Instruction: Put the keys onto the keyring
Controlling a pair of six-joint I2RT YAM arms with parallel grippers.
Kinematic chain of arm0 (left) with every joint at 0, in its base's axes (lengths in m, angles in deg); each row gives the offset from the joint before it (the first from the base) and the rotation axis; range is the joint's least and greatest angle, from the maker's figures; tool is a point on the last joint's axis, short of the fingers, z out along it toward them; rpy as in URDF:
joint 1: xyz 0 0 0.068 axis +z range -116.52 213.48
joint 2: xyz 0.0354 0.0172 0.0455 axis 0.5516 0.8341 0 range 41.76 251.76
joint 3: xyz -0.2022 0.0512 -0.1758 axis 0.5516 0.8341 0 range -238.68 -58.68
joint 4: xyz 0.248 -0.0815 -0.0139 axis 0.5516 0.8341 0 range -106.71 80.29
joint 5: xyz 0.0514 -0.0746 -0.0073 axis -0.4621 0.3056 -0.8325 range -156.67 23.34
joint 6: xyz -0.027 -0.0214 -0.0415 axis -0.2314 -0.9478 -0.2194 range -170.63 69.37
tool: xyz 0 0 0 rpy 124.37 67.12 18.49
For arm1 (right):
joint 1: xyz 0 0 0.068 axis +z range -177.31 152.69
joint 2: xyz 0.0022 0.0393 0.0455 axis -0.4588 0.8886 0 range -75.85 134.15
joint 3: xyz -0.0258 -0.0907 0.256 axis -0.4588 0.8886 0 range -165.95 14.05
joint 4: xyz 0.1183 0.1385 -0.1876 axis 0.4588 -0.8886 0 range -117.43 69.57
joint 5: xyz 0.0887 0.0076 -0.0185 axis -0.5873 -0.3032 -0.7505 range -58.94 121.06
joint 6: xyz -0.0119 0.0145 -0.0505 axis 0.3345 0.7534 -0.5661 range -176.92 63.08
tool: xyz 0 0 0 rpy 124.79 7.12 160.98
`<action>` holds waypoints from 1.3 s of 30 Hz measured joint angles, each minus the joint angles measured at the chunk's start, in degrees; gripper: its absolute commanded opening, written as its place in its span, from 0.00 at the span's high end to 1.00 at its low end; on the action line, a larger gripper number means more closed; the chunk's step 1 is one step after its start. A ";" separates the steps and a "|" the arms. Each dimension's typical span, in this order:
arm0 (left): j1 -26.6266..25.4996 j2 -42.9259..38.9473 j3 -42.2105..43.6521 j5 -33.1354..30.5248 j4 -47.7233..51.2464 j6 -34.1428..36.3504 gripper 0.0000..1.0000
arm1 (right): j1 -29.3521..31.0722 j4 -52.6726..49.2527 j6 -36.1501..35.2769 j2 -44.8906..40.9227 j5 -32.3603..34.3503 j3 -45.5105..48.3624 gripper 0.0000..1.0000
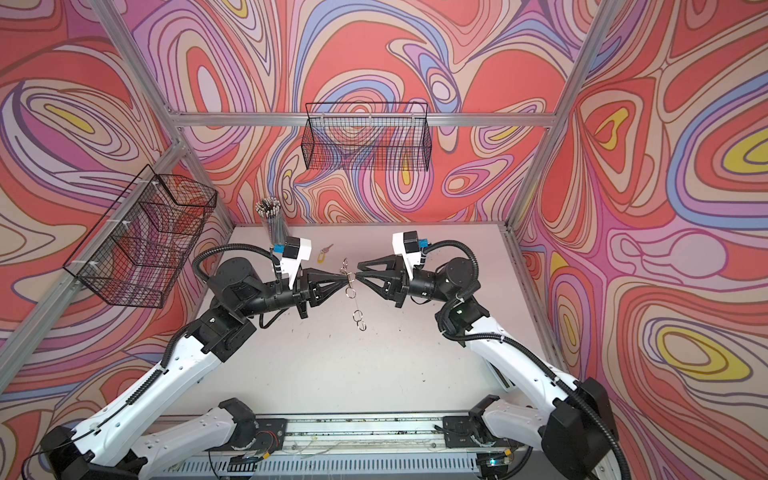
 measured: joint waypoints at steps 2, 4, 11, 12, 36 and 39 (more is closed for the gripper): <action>0.00 0.04 0.00 0.02 0.02 0.09 1.00 | 0.35 -0.96 -0.76 0.22 -0.17 -0.15 0.75; 0.00 0.17 0.00 0.07 0.07 0.20 1.00 | 0.48 -1.90 -1.29 0.39 -0.24 -0.15 0.76; 0.00 0.52 0.00 0.22 0.26 0.20 1.00 | 1.16 -3.32 -2.23 0.66 -0.46 -0.92 0.85; 0.00 0.59 0.00 0.28 0.26 0.20 1.00 | 1.25 -3.34 -2.45 0.66 -0.46 -1.03 0.86; 0.02 1.68 -0.02 1.57 -3.21 -1.75 0.88 | 1.95 4.28 1.92 1.57 -1.05 0.37 1.00; 0.07 1.68 -0.02 1.66 -3.93 -1.99 0.94 | 1.92 5.38 2.51 1.86 -1.05 0.37 1.00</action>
